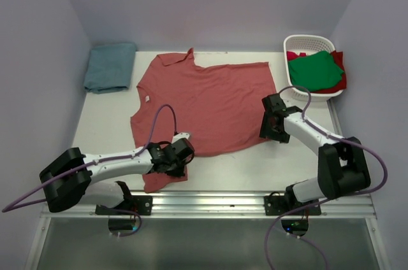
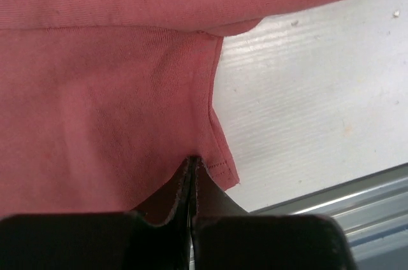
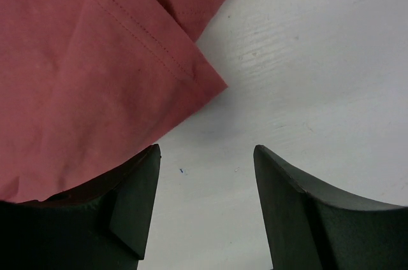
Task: Fold and stack the t-shirts
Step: Grap the side of the flattened tshirt closest away from the robot with both arms, then fold the flattened tshirt in 1/3 of the way
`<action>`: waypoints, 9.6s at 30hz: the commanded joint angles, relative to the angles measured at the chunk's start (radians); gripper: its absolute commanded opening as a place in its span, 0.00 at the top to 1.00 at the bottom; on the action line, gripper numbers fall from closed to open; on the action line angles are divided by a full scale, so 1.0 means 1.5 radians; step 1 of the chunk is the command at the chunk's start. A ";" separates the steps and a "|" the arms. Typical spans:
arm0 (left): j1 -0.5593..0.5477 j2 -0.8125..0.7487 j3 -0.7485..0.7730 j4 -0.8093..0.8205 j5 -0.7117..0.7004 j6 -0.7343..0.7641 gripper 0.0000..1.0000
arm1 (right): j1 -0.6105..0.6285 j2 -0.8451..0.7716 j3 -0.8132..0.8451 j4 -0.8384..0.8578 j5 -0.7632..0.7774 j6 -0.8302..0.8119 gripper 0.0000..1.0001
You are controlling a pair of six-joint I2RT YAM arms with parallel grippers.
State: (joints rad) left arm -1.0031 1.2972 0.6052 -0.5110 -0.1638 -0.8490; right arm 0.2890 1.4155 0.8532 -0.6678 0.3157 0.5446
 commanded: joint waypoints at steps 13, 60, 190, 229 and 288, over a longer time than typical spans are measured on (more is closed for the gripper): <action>-0.013 0.011 0.009 -0.063 0.002 -0.025 1.00 | -0.003 0.045 -0.021 0.047 0.072 0.054 0.40; -0.013 -0.052 -0.014 -0.091 -0.012 -0.026 1.00 | -0.035 0.066 0.094 -0.053 0.116 0.098 0.29; 0.094 -0.124 0.240 -0.463 -0.124 0.046 1.00 | -0.064 -0.275 -0.049 -0.096 -0.043 0.073 1.00; 0.445 0.082 0.355 -0.057 -0.264 0.221 1.00 | -0.116 0.234 0.287 0.081 0.091 0.050 1.00; 0.483 -0.310 0.428 -0.507 -0.040 0.229 1.00 | -0.121 -0.321 0.122 -0.222 -0.060 -0.001 1.00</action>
State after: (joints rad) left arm -0.2878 0.8425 1.1992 -1.2205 -0.2287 -0.5049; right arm 0.1108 0.9771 1.0203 -0.9535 0.2173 0.5694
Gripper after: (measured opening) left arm 0.007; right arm 0.014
